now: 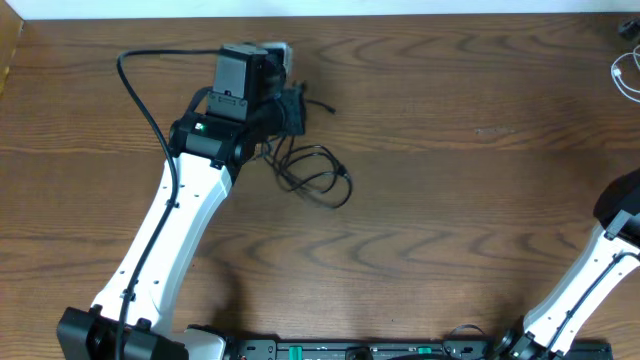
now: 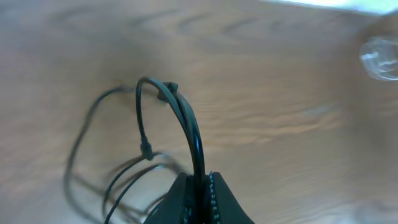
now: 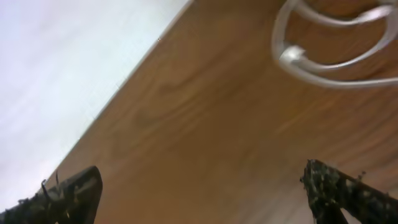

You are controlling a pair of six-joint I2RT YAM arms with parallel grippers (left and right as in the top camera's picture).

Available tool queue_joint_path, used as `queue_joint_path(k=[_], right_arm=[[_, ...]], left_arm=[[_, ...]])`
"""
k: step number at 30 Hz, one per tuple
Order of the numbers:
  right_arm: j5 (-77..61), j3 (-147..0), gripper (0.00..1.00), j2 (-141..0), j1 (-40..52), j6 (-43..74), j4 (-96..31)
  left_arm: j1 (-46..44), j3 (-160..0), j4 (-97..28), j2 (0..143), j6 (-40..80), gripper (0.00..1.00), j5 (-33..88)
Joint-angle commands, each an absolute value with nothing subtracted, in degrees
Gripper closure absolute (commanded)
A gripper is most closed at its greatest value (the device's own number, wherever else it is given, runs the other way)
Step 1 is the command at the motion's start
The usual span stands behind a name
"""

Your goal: Untangle cables

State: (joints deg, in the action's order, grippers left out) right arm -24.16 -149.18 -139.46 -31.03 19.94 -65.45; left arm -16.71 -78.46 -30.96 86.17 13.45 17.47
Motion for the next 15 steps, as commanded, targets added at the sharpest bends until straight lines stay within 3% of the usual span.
queue_joint_path(k=[1,8,15], right_arm=[[-37.1,-150.2,0.01,-132.2,-28.5,10.9,-71.1],[-42.5,-149.3,0.01,-131.6,-22.1,0.2,-86.2],[-44.8,-147.9,0.01,-131.6,-9.3,-16.7,-97.0]], left_arm=[[-16.8,-79.0,-24.6,86.3,17.3,0.92,29.7],[-16.8,-79.0,-4.8,86.2,32.1,0.93,43.2],[-16.0,-79.0,20.0,86.0,51.4,0.93,45.9]])
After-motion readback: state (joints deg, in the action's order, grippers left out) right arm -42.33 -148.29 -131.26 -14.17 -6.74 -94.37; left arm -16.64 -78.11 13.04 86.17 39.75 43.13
